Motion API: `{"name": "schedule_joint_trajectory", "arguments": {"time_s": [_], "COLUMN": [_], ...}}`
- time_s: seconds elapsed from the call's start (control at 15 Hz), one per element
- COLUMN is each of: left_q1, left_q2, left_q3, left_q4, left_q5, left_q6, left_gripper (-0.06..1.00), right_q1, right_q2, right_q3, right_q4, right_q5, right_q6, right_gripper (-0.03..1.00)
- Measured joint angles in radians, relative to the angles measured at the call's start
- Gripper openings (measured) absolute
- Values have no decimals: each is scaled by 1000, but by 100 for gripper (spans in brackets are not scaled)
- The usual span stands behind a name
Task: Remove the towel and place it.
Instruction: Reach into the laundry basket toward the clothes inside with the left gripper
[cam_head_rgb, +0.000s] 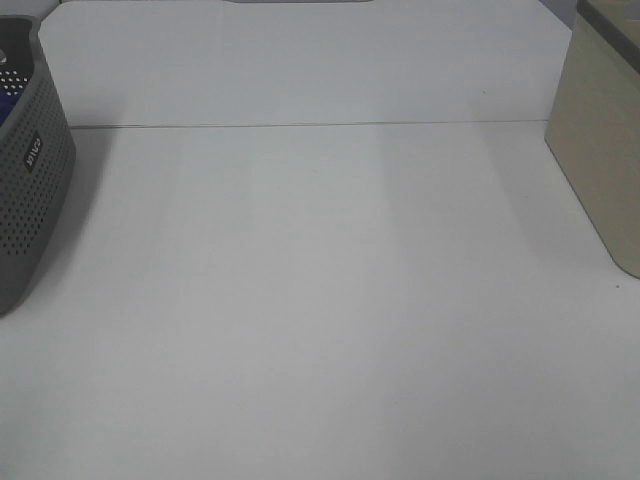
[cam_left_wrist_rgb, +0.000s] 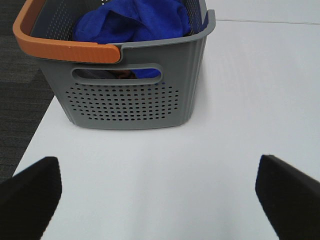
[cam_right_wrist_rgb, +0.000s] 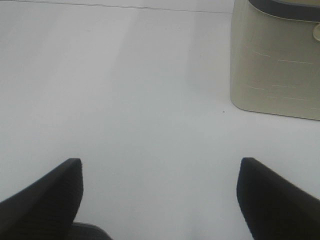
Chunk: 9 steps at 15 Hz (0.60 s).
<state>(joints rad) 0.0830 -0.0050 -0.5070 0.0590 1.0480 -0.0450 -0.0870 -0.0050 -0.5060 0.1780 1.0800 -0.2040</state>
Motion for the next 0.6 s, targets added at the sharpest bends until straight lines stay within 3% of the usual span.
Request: {"name": "schedule_joint_trajectory", "arguments": {"time_s": [0.6], "left_q1": [0], "left_q2": [0], "left_q3": [0], "left_q4": [0], "left_q5": [0], "left_q6": [0], "left_gripper": [99], "right_q1": [0], "right_q2": [0], "right_q3": [0], "right_q4": [0], "right_q5": [0], "right_q6": [0], "right_gripper": [81]}}
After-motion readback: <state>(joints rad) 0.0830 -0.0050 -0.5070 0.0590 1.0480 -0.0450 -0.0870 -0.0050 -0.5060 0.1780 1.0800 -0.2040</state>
